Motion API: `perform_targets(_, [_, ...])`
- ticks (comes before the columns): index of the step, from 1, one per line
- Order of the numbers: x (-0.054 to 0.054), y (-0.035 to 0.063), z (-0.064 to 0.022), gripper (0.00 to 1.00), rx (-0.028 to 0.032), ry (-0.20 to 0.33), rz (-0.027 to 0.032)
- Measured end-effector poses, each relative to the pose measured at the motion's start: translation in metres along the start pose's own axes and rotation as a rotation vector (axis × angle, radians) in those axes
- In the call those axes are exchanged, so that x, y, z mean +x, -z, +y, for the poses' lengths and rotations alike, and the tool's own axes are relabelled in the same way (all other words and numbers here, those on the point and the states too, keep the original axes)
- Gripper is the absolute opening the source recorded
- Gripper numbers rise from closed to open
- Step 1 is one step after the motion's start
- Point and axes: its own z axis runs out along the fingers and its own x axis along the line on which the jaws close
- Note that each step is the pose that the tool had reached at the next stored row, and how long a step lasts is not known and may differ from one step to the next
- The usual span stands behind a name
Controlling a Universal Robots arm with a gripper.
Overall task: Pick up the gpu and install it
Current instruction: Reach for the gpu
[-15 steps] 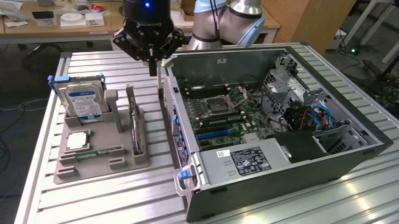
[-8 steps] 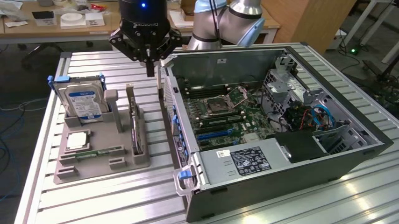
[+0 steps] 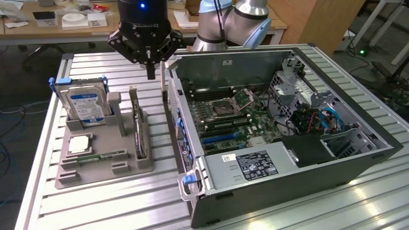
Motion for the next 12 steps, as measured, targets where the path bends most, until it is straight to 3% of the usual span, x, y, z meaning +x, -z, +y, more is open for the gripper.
perform_targets(12, [0.0107,0.0001,-0.0016,0.1,0.0,0.0,0.0001])
